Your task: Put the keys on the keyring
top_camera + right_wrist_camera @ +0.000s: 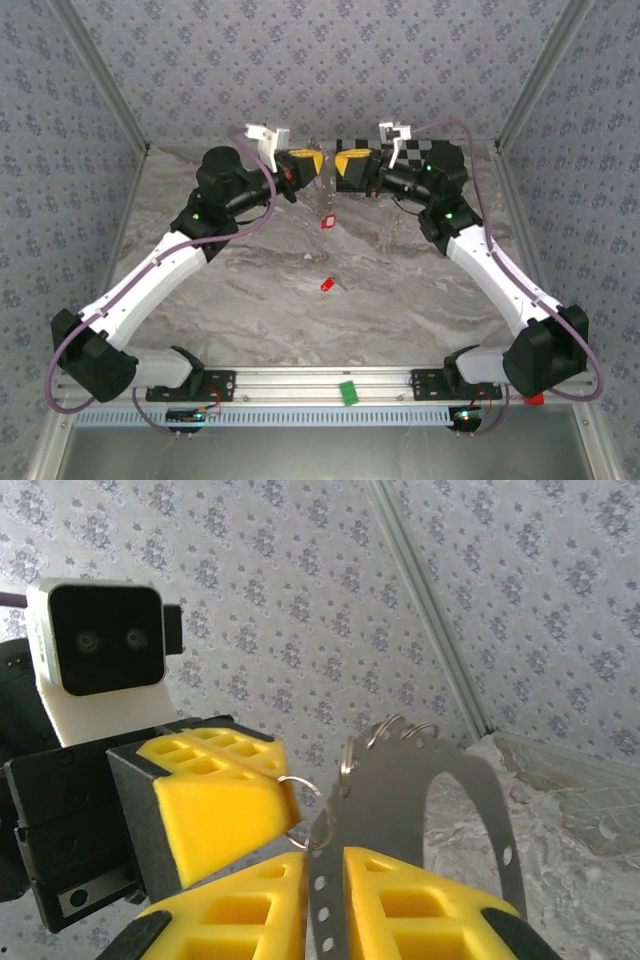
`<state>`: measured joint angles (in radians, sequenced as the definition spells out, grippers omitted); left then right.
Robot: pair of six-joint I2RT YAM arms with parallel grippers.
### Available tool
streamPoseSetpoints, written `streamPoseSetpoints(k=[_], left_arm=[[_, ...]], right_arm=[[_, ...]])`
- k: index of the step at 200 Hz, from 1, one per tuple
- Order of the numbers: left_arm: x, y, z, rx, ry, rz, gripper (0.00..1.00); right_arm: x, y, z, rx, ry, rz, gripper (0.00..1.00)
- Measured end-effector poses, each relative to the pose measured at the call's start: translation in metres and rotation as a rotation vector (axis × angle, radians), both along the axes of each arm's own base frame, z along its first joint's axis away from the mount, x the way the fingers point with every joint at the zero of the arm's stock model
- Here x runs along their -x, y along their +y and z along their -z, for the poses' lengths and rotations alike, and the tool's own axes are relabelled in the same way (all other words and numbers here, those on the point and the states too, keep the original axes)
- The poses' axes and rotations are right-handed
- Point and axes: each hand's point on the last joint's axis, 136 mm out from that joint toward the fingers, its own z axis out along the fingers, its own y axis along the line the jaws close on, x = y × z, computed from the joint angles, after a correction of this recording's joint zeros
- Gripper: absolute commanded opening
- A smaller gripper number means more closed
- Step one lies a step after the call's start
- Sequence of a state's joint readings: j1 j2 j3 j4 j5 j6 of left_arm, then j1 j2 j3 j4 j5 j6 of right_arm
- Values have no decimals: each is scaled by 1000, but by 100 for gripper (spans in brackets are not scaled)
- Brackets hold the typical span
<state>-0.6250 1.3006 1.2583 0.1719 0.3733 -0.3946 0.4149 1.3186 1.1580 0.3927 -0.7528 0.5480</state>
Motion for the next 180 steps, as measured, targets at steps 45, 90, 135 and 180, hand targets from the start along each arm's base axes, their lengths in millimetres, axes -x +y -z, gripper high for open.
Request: streamPoseSetpoints(k=[45, 90, 135, 180], left_arm=[[1, 0, -1, 2, -3, 3, 0], [1, -1, 5, -12, 15, 8, 0], [1, -1, 11, -29, 39, 8, 0], [5, -3, 15, -37, 56, 37, 0]], right_arm=[[-3, 6, 6, 7, 10, 4, 15], [-7, 7, 10, 10, 20, 9, 17], [-7, 7, 10, 11, 24, 14, 16], [-3, 11, 6, 5, 24, -12, 17]])
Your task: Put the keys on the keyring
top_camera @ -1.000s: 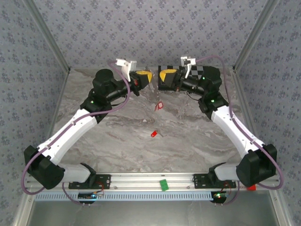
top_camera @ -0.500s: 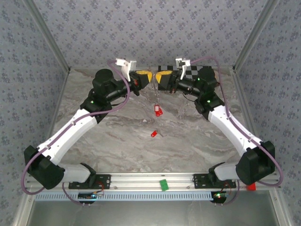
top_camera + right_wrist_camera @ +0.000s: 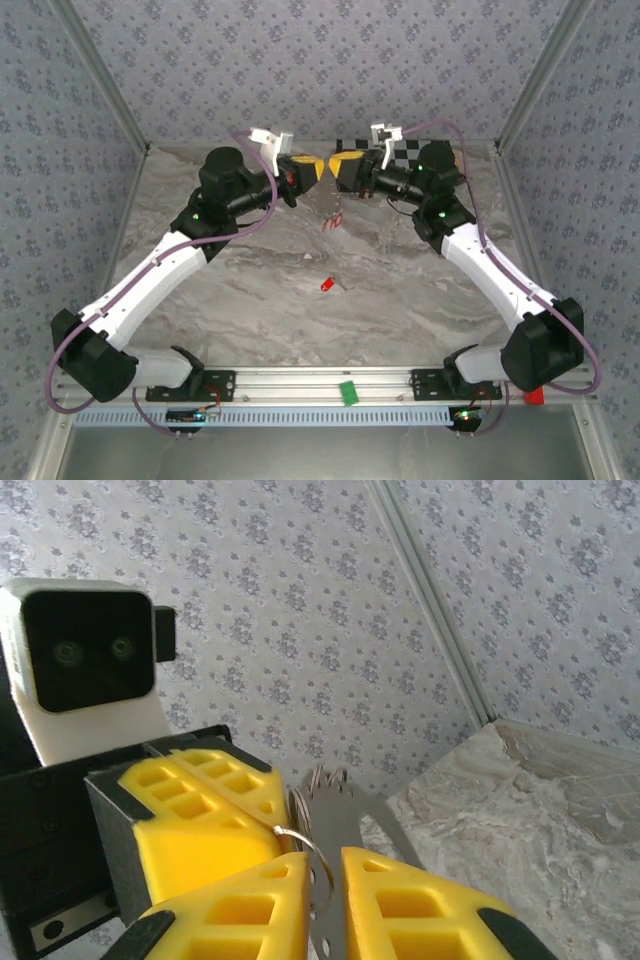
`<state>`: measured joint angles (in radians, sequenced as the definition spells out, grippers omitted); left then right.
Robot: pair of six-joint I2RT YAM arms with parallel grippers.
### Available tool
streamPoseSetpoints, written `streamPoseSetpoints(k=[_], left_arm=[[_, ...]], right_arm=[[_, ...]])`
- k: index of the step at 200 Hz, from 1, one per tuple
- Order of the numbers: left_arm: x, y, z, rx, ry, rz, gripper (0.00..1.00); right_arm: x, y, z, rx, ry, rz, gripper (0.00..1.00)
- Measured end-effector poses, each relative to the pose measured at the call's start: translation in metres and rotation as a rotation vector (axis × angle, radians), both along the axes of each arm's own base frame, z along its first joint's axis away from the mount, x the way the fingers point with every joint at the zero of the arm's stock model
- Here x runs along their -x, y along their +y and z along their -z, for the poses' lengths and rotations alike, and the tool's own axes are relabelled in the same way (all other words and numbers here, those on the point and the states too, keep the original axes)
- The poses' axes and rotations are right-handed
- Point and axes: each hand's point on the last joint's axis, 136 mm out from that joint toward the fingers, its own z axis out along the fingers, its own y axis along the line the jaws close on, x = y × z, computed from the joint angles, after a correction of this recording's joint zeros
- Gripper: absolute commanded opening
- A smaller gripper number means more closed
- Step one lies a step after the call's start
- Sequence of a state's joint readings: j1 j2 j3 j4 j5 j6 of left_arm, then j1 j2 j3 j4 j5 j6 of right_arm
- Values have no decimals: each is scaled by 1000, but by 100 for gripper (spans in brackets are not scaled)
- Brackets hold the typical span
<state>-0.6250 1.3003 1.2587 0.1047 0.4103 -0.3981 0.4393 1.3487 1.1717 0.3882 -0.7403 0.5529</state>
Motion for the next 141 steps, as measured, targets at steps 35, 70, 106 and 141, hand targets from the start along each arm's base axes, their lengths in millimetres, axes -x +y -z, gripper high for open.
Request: streamPoseSetpoints(k=[35, 70, 106, 141], left_arm=[[7, -4, -2, 14, 17, 46, 0], [14, -6, -4, 34, 44, 105, 0], [13, -3, -8, 63, 71, 133, 0], [9, -5, -13, 92, 89, 158, 0]], right_arm=[[4, 1, -9, -36, 7, -50, 22], [-1, -10, -18, -94, 41, -75, 21], [2, -20, -30, -139, 42, -108, 21], [12, -17, -31, -139, 41, -165, 21]])
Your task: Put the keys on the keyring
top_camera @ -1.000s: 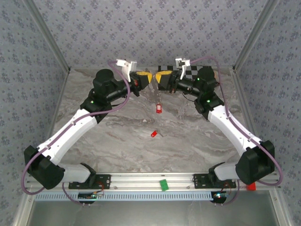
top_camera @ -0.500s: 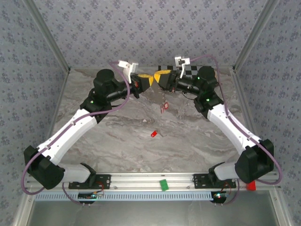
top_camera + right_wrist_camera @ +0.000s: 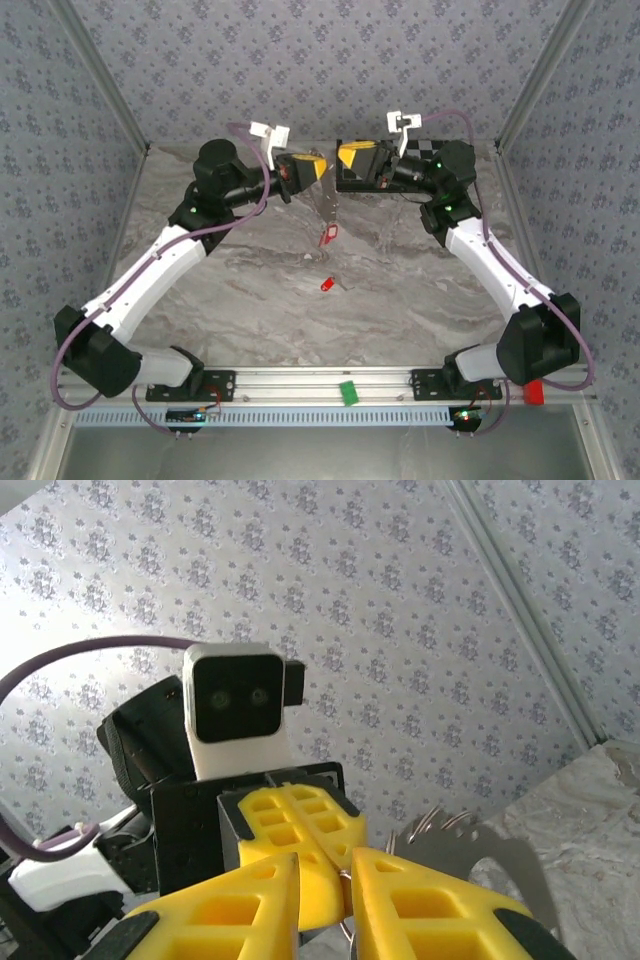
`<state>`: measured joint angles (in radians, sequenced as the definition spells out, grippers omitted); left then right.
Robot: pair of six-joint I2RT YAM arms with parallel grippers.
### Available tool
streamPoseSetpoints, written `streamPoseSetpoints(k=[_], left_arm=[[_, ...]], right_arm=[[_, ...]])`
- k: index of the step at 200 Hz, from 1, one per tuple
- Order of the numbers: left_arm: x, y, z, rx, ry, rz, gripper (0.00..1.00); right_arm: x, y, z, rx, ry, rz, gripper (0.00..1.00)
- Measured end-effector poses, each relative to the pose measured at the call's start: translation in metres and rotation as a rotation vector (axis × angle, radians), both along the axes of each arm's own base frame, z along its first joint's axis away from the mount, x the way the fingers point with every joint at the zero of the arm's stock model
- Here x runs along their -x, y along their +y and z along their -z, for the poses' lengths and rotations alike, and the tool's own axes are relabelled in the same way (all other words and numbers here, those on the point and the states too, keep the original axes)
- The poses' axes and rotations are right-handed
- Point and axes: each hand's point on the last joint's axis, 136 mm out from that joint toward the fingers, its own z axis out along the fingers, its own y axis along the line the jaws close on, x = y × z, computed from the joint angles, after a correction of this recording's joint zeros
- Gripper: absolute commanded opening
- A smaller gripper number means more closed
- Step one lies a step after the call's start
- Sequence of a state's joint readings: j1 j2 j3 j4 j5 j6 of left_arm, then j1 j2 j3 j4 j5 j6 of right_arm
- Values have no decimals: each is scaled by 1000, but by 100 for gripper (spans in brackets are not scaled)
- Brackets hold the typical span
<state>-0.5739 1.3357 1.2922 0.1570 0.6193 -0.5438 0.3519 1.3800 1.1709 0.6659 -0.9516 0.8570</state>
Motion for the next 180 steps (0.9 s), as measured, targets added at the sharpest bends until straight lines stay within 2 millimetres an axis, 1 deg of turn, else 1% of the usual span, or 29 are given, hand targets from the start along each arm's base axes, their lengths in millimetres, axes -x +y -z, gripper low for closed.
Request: streamPoseSetpoints(k=[63, 91, 108, 122, 134, 147, 180], left_arm=[[3, -5, -14, 31, -10, 40, 0], [4, -5, -16, 36, -10, 48, 0], [3, -6, -15, 34, -6, 49, 0], [2, -7, -13, 32, -3, 51, 0], [2, -7, -12, 30, 0, 52, 0], [0, -9, -11, 30, 5, 56, 0], [0, -9, -12, 33, 10, 56, 0]], right_arm=[[-1, 5, 10, 23, 18, -26, 21], [-1, 5, 13, 31, 22, -28, 21], [-1, 5, 13, 35, 21, -29, 16], [0, 5, 14, 37, 20, -30, 15], [0, 5, 14, 37, 21, -32, 11], [0, 5, 13, 36, 17, -35, 0], [1, 6, 13, 34, 21, -40, 0]])
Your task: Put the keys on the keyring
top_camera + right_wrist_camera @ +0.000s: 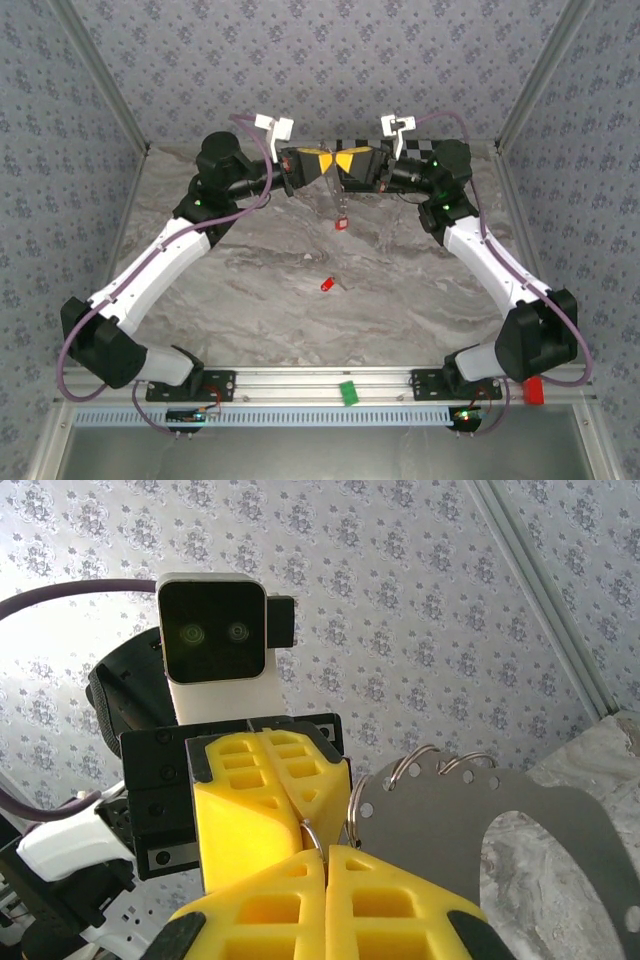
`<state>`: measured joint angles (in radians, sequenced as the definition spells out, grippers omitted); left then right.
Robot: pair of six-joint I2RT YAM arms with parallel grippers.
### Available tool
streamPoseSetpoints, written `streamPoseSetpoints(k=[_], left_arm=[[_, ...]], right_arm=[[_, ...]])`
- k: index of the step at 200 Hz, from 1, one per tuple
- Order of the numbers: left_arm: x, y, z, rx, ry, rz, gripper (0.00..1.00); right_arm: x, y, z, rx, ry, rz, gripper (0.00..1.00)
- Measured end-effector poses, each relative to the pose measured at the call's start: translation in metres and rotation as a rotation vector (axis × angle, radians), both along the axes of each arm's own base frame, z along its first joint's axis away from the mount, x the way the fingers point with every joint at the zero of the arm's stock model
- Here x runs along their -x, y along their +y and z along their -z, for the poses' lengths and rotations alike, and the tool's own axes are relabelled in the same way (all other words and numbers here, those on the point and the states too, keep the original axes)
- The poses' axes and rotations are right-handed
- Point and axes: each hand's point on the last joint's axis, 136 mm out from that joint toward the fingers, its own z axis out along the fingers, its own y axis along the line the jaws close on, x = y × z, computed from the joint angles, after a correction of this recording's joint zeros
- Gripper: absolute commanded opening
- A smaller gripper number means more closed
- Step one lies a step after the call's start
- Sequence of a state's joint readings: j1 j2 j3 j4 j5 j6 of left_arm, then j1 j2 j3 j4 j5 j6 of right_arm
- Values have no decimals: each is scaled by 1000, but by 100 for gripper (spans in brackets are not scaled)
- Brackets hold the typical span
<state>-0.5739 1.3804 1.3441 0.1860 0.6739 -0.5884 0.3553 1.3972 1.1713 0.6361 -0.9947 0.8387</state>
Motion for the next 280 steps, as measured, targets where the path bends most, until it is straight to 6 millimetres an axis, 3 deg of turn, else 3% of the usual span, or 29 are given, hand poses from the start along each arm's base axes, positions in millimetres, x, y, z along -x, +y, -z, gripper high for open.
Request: streamPoseSetpoints(k=[34, 128, 178, 192, 226, 280], left_arm=[[1, -1, -1, -5, -2, 10, 11], [4, -4, 2, -24, 9, 44, 17], [4, -4, 4, -35, 7, 47, 16], [4, -4, 5, -39, 1, 46, 5], [4, -4, 8, -49, 9, 43, 0], [4, -4, 8, -54, 2, 41, 0]], right_arm=[[0, 0, 0, 0, -1, -1, 0], [5, 3, 2, 10, 3, -28, 0], [5, 3, 4, 14, 15, -29, 0], [5, 3, 4, 14, 15, -28, 0], [5, 2, 6, 14, 23, -27, 0], [5, 2, 7, 14, 27, -27, 0]])
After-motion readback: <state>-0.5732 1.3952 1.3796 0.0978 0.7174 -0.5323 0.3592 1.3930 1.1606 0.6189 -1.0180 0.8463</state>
